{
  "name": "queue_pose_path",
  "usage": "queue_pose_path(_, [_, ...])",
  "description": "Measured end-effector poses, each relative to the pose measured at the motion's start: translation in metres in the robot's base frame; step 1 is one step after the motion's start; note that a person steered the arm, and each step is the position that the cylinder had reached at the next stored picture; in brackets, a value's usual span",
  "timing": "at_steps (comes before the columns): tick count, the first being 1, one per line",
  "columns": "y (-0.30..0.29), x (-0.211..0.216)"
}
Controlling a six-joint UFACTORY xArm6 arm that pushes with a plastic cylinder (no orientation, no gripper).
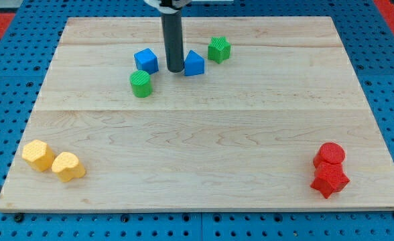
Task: Move the green star and the triangle away from each other
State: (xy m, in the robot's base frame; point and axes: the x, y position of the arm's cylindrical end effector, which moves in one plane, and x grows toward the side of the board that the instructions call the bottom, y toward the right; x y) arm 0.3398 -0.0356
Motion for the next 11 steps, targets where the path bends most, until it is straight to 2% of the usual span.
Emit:
queue_pose_path(2, [-0.005,-0.041])
queue_pose_path(4, [0.082,-0.046])
queue_pose_path(5, [0.029,-0.033])
queue_pose_path(6, [0.017,0.004])
queue_pose_path(7, [0.044,0.004])
queue_pose_path(8, [0.155,0.006])
queue_pose_path(9, [0.235,-0.037])
queue_pose_path(10, [0.179,-0.064])
queue_pose_path(11, [0.124,-0.057])
